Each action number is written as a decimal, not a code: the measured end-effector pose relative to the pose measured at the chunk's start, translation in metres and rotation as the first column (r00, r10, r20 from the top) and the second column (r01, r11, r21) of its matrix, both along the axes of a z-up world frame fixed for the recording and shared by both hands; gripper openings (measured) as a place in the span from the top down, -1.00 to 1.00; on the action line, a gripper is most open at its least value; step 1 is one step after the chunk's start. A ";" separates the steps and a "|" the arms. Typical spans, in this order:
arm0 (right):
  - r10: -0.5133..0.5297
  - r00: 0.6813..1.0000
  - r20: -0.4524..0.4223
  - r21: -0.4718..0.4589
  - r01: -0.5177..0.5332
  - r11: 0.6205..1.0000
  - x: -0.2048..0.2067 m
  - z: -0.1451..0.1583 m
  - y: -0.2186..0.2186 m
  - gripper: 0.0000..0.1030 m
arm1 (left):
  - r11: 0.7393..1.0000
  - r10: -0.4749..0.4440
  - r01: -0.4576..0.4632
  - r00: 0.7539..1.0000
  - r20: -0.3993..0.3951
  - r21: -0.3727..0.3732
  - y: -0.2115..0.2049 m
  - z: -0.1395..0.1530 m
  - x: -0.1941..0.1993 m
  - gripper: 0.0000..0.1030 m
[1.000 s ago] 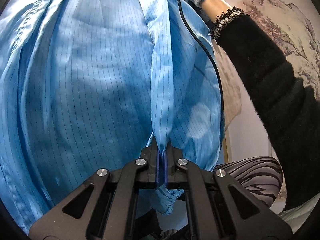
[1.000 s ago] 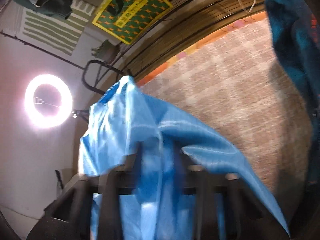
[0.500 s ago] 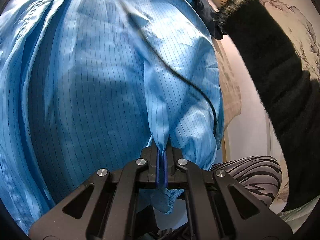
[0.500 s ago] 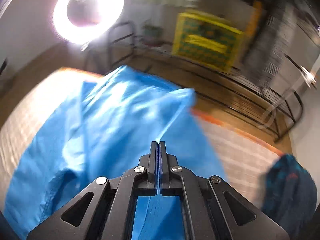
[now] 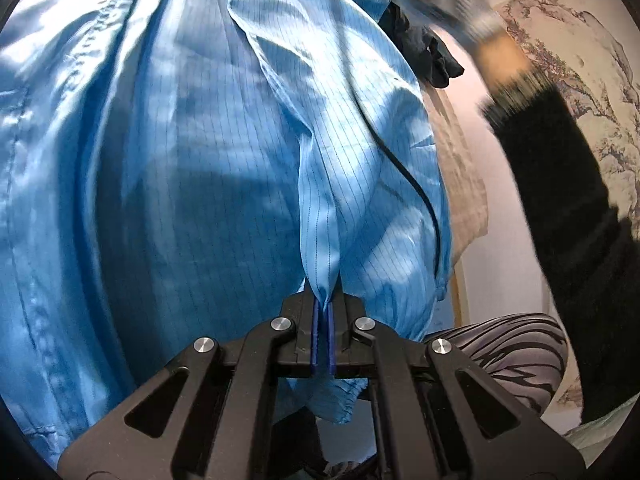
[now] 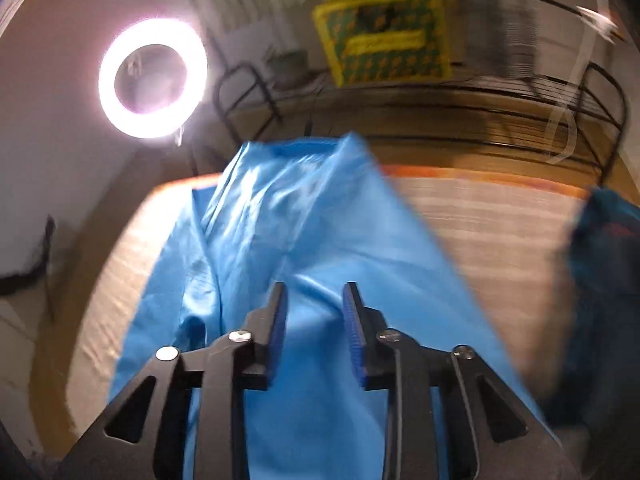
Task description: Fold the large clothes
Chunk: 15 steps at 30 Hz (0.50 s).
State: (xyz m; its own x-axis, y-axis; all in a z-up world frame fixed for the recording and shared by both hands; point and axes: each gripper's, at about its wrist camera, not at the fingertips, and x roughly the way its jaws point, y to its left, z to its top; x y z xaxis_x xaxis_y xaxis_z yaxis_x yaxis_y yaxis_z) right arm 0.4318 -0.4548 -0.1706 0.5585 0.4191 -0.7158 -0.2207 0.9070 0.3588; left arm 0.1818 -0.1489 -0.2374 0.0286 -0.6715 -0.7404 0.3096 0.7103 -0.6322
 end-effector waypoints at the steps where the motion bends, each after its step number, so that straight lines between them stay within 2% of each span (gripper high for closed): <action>1: -0.014 1.000 -0.006 0.019 0.014 1.000 -0.009 0.003 -0.014 0.42 | 1.000 0.004 -0.004 1.000 0.004 0.003 0.002 0.000 0.000 0.99; 5: -0.075 0.997 -0.032 0.081 0.078 0.994 -0.068 0.014 -0.072 0.42 | 1.000 0.014 -0.014 1.000 -0.001 -0.007 0.007 0.000 0.000 0.99; 9: -0.095 0.995 -0.028 0.165 0.099 0.981 -0.150 0.031 -0.113 0.42 | 0.999 0.043 -0.043 0.999 0.001 -0.016 0.016 0.002 0.000 0.98; 10: -0.094 0.995 -0.029 0.176 0.097 0.979 -0.164 0.033 -0.116 0.41 | 0.999 0.045 -0.045 0.999 -0.001 -0.014 0.017 0.003 0.000 0.84; 11: -0.093 0.995 -0.032 0.192 0.097 0.977 -0.185 0.036 -0.120 0.37 | 0.999 0.046 -0.046 0.999 0.001 -0.013 0.019 0.004 -0.002 0.61; 13: -0.086 0.995 -0.058 0.211 0.096 0.973 -0.217 0.034 -0.121 0.19 | 0.998 0.056 -0.056 0.998 0.000 -0.017 0.023 0.006 -0.005 0.35; 15: -0.061 0.993 -0.097 0.228 0.082 0.970 -0.249 0.024 -0.114 0.19 | 0.998 0.054 -0.054 0.999 0.004 -0.020 0.024 0.008 -0.010 0.34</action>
State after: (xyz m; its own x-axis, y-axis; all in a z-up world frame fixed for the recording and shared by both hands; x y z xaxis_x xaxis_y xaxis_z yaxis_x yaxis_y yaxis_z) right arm 0.1831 -0.5692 -0.1462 0.5318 0.5404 -0.6521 -0.1163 0.8093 0.5758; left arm 0.1721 -0.1244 -0.2293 0.0687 -0.6834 -0.7268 0.2740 0.7135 -0.6449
